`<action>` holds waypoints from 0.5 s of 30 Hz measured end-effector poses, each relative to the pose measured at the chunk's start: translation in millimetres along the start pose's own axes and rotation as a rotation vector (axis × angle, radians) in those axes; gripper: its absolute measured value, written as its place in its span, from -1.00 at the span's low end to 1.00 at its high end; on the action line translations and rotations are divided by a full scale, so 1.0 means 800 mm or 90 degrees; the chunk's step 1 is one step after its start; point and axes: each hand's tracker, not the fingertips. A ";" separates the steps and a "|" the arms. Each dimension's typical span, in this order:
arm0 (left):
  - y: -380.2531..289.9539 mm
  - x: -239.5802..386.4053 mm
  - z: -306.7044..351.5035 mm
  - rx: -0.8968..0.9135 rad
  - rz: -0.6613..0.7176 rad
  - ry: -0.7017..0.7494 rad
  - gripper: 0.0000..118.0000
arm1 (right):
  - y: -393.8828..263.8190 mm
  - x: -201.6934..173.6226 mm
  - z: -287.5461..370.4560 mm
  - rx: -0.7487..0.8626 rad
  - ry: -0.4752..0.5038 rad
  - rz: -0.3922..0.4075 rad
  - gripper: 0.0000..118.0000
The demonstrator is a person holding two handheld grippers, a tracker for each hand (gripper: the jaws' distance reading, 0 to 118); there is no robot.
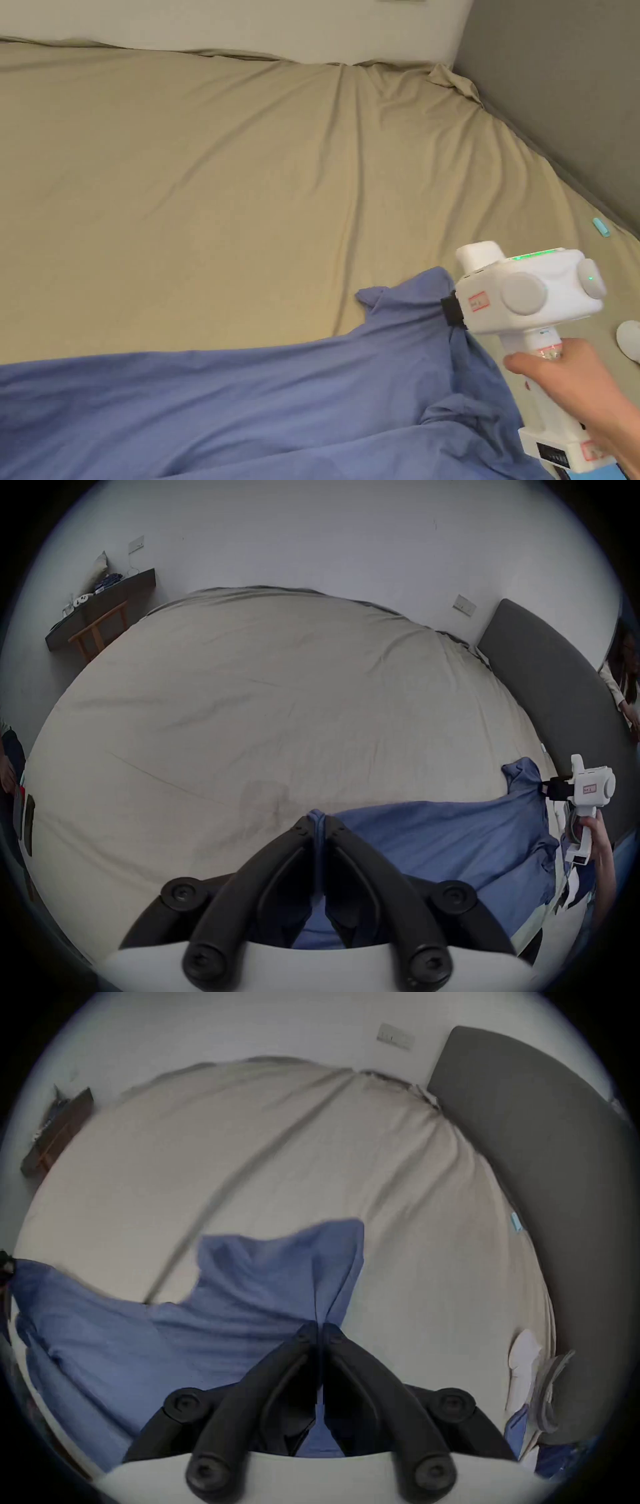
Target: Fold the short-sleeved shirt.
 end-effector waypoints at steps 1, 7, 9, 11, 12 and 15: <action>-0.001 -0.001 0.011 0.010 -0.002 0.001 -0.97 | -0.004 -0.001 0.019 0.019 0.001 -0.004 -0.93; -0.053 -0.010 0.101 0.035 -0.041 0.029 -0.96 | -0.080 -0.016 0.163 0.147 -0.003 0.033 -0.93; -0.083 -0.015 0.119 0.018 -0.044 0.048 -0.97 | -0.120 -0.021 0.191 0.156 -0.004 0.030 -0.93; -0.112 -0.021 0.127 -0.001 -0.049 0.077 -0.97 | -0.158 -0.024 0.205 0.159 0.006 0.026 -0.93; -0.127 -0.024 0.125 -0.019 -0.043 0.086 -0.97 | -0.180 -0.027 0.209 0.154 0.004 0.023 -0.93; -0.164 -0.034 0.112 -0.069 -0.035 0.091 -0.97 | -0.232 -0.027 0.200 0.101 0.006 -0.001 -0.93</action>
